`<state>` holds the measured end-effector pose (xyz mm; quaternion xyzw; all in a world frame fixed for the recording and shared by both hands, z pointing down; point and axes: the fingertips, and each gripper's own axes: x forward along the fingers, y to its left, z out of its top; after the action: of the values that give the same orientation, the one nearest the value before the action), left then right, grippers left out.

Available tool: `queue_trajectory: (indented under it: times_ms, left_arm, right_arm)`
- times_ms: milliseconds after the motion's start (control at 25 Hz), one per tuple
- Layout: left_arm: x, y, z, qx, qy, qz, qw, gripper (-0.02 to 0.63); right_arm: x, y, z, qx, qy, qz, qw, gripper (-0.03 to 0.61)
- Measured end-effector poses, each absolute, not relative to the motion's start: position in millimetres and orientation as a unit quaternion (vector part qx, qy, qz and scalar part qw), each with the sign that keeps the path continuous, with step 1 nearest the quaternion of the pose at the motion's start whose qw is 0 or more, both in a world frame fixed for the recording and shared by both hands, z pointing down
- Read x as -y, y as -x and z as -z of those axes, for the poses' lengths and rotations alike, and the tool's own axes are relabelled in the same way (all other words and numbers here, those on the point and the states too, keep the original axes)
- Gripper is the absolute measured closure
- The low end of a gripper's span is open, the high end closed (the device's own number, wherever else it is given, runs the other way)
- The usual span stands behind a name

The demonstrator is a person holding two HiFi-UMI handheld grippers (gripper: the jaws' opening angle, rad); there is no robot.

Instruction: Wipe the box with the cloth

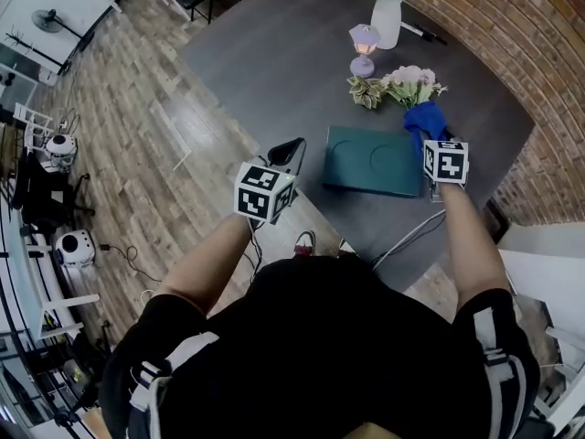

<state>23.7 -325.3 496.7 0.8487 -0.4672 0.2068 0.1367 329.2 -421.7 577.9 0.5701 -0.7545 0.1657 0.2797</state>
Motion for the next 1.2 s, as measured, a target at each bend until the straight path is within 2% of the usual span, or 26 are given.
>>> queue_trajectory:
  times_ms: [480, 920, 1200]
  left_arm:
    - [327, -48, -497, 0.381, -0.898, -0.179, 0.126, 0.606]
    - [317, -5, -513, 0.319, -0.921, -0.163, 0.153, 0.606]
    - [308, 31, -517, 0.312, -0.924, -0.158, 0.155, 0.606]
  right_arm:
    - [310, -337, -580, 0.699, -0.628, -0.204, 0.275, 0.400]
    - [214, -328, -579, 0.602, -0.707, -0.244, 0.278, 0.400]
    - [211, -317, -556, 0.573, -0.744, -0.230, 0.256, 0.400]
